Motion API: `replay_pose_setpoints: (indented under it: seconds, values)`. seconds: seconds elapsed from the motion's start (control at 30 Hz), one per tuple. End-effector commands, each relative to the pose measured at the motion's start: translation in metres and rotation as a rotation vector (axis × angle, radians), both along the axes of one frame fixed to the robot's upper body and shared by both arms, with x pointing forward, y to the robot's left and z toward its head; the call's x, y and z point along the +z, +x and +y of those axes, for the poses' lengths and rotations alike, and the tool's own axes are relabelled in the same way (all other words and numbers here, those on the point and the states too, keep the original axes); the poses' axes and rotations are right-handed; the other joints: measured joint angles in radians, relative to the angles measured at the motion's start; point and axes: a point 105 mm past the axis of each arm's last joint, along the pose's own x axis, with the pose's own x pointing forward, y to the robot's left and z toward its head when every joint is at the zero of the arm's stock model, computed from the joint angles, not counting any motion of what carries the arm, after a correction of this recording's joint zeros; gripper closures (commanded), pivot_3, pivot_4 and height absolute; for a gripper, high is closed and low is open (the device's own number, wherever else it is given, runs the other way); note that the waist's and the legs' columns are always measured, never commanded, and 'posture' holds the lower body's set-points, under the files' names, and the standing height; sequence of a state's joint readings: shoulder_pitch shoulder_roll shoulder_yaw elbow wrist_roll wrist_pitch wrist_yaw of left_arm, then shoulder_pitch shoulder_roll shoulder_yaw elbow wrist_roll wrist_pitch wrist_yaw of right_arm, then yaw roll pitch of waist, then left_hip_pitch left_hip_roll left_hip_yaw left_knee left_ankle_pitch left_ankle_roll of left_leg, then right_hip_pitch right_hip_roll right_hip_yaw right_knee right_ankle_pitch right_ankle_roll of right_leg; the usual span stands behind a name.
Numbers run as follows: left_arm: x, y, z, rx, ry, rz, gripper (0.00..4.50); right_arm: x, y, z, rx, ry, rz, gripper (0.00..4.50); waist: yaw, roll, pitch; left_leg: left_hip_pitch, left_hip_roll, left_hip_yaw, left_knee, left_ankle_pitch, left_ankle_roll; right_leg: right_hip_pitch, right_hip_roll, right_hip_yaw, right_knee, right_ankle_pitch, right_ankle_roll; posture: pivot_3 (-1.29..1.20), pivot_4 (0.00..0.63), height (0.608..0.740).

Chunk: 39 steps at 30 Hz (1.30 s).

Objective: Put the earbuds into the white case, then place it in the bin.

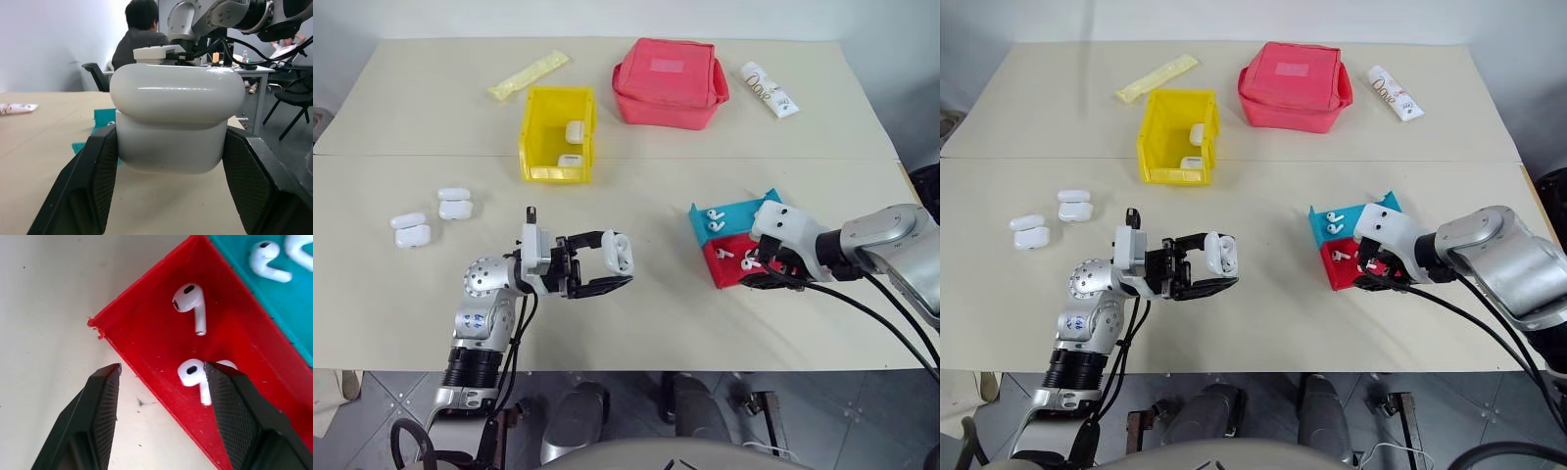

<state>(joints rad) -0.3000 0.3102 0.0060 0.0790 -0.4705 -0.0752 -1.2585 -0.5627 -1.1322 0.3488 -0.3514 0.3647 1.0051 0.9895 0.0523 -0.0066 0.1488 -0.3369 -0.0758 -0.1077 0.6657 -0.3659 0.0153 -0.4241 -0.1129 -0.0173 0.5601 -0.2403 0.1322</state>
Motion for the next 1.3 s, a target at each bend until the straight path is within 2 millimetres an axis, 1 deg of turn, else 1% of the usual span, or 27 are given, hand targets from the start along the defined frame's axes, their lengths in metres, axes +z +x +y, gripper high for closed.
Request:
replay_pose_setpoints:
  seconds: [0.03,0.07,0.27,0.6,0.93,1.3]
  values:
    - [0.011,-0.005,-0.001,-0.011,-0.020,-0.042,1.72,0.006,0.002,0.002,0.017,-0.005,-0.025,2.26,-0.001,0.000,0.000,0.000,0.000,0.000,0.000,0.000,0.000,0.000,0.000,0.000,0.000,0.000,0.000,0.00,0.150,0.740]
    - [0.011,-0.005,-0.001,-0.010,-0.020,-0.042,1.72,0.006,0.002,0.002,0.019,-0.005,-0.027,2.53,-0.001,0.000,0.000,0.000,0.000,0.000,0.000,0.000,0.000,0.000,0.000,0.000,0.000,0.000,0.000,0.00,0.150,0.740]
    - [0.011,-0.005,-0.001,-0.006,-0.021,-0.038,1.72,0.005,0.002,0.000,0.014,-0.010,-0.025,2.53,-0.001,0.000,0.000,0.000,0.000,0.000,0.000,0.000,0.000,0.000,0.000,0.000,0.000,0.000,0.000,0.00,0.150,0.740]
    - [0.010,-0.006,0.000,-0.003,-0.021,-0.035,1.72,0.001,0.010,-0.005,0.007,-0.026,-0.035,2.53,-0.002,0.000,0.000,0.000,0.000,0.000,0.000,0.000,0.000,0.000,0.000,0.000,0.000,0.000,0.000,0.00,0.150,0.740]
    - [0.010,-0.008,0.002,0.005,-0.019,-0.034,1.72,-0.009,0.013,-0.009,0.021,-0.044,-0.015,2.53,-0.002,0.000,0.000,0.000,0.000,0.000,0.000,0.000,0.000,0.000,0.000,0.000,0.000,0.000,0.000,0.00,0.150,0.740]
    - [0.010,-0.008,0.003,0.014,-0.018,-0.034,1.72,-0.013,0.016,-0.010,0.024,-0.040,-0.015,2.53,-0.003,0.000,0.000,0.000,0.000,0.000,0.000,0.000,0.000,0.000,0.000,0.000,0.000,0.000,0.000,0.00,0.150,0.740]
